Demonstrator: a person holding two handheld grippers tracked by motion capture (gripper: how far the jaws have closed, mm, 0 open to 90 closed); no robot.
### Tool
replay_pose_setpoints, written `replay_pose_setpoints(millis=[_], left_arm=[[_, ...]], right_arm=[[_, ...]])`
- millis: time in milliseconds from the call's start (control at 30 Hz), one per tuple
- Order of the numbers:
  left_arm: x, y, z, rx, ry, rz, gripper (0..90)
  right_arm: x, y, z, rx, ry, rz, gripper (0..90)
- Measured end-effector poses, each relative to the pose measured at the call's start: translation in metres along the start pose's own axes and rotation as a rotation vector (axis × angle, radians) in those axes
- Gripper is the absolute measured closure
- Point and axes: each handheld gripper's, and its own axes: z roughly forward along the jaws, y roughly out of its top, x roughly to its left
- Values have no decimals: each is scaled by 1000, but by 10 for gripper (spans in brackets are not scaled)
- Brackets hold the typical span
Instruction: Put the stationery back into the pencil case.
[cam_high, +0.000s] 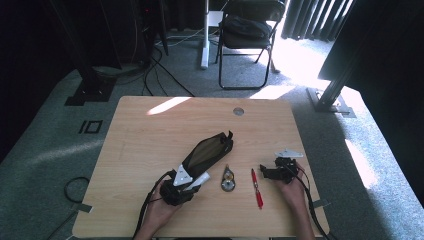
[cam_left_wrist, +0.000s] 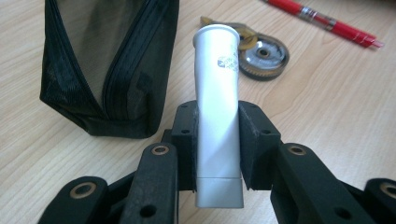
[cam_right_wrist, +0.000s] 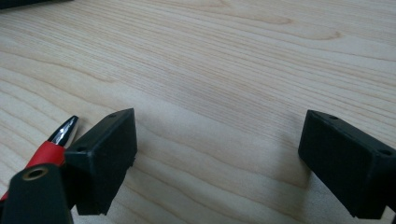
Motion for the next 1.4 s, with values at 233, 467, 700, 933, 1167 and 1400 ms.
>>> replay_pose_setpoints(millis=[233,467,700,933,1167,1400], left_arm=[[-2,5,-6,-22,-8,8,707],[0,8,-12,-49,-5,8,707],[0,16,-21,-76,0,17,707],[1,24,-29,-106,2,21,707],[1,31,-32,-127,-7,23,707],[5,36,-36,-155,-23,11,707]], right_arm=[[0,0,0,0,0,0,113],[0,0,0,0,0,0,113],[0,0,0,0,0,0,113],[0,0,0,0,0,0,113],[0,0,0,0,0,0,113],[0,0,0,0,0,0,113]])
